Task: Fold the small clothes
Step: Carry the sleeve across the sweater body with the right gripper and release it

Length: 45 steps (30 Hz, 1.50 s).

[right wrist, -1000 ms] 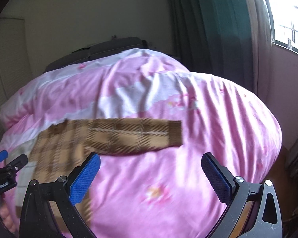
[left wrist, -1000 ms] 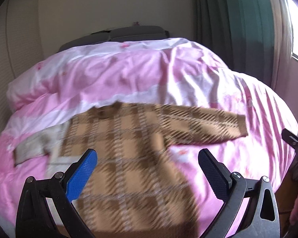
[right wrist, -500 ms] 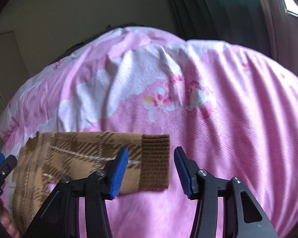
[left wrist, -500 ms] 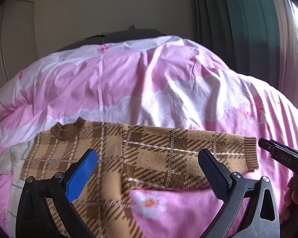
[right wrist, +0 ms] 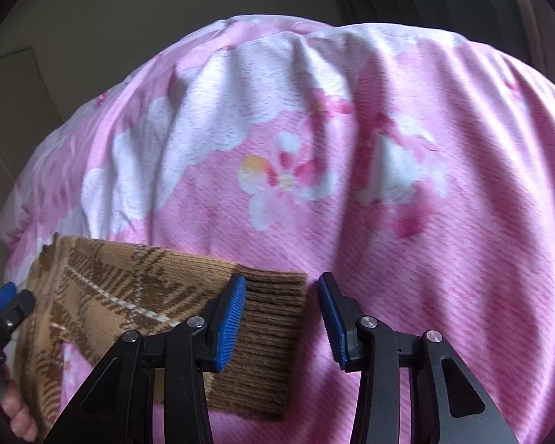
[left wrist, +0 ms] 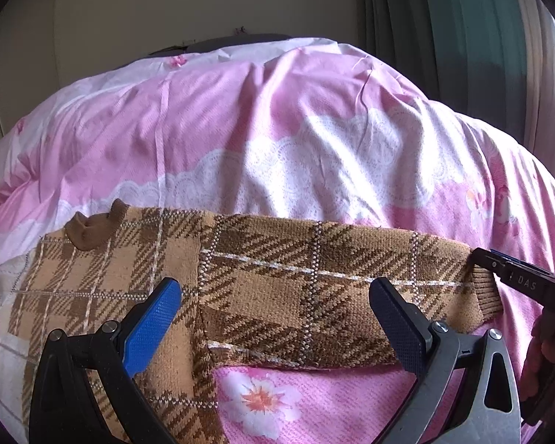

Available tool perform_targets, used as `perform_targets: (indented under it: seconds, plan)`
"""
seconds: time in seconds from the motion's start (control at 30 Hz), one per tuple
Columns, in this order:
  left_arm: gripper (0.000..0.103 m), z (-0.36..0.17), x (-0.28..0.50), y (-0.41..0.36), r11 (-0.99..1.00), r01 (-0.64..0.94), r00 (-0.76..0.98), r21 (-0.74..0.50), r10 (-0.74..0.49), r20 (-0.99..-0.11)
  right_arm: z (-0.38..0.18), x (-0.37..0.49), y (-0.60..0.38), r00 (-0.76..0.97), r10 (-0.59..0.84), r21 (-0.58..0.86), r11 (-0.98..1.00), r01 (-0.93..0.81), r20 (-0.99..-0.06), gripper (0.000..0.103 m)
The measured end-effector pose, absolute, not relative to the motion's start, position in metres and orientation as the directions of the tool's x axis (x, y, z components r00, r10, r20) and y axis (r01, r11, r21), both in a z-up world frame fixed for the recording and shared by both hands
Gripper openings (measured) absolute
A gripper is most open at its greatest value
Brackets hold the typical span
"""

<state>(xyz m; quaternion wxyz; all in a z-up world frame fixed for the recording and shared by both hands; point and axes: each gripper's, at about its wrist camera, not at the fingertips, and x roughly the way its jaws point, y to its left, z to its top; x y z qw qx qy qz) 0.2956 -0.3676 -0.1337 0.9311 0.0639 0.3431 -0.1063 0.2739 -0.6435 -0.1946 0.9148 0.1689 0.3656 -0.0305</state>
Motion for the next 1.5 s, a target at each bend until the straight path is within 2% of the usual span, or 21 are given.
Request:
perform_targets:
  seconds: [0.03,0.1,0.3,0.5,0.7,1.07,1.3,1.5]
  plan:
    - [0.103,-0.134,0.296,-0.366,0.969,0.241,0.742,0.048,-0.152,-0.653,-0.194,0.274,-0.643,0.728,0.062,0.281,0.942,0.183,-0.683,0.026]
    - [0.103,-0.131,0.296,-0.363,0.969,0.239,0.747,0.053,-0.149,-0.648,-0.192,0.271,-0.645,0.728,0.063,0.287,0.939,0.188,-0.683,0.015]
    - [0.103,-0.119,0.289,-0.344,0.971,0.235,0.751,0.042,-0.154,-0.642,-0.169,0.247,-0.639,0.759,0.078,0.317,0.933,0.174,-0.646,0.009]
    - [0.103,-0.101,0.276,-0.31,0.977,0.207,0.768,0.041,-0.137,-0.626,-0.119,0.227,-0.592,0.785,0.062,0.266,0.955,0.133,-0.616,0.008]
    - [0.103,-0.079,0.266,-0.251,0.989,0.15,0.781,0.021,-0.105,-0.616,-0.085,0.232,-0.517,0.764,0.07,0.239,0.965,0.112,-0.641,0.008]
    - [0.103,-0.05,0.257,-0.088,1.0,0.016,0.797,-0.009,-0.018,-0.603,-0.037,0.266,-0.344,0.768,0.171,0.239,0.971,-0.023,-0.617,0.007]
    - [0.103,-0.055,0.257,0.015,0.996,-0.09,0.791,-0.023,0.057,-0.61,-0.037,0.317,-0.233,0.748,0.234,0.241,0.965,-0.102,-0.621,0.006]
    - [0.103,-0.071,0.262,0.079,0.986,-0.163,0.772,-0.028,0.11,-0.626,-0.075,0.361,-0.143,0.686,0.269,0.233,0.961,-0.148,-0.676,0.006]
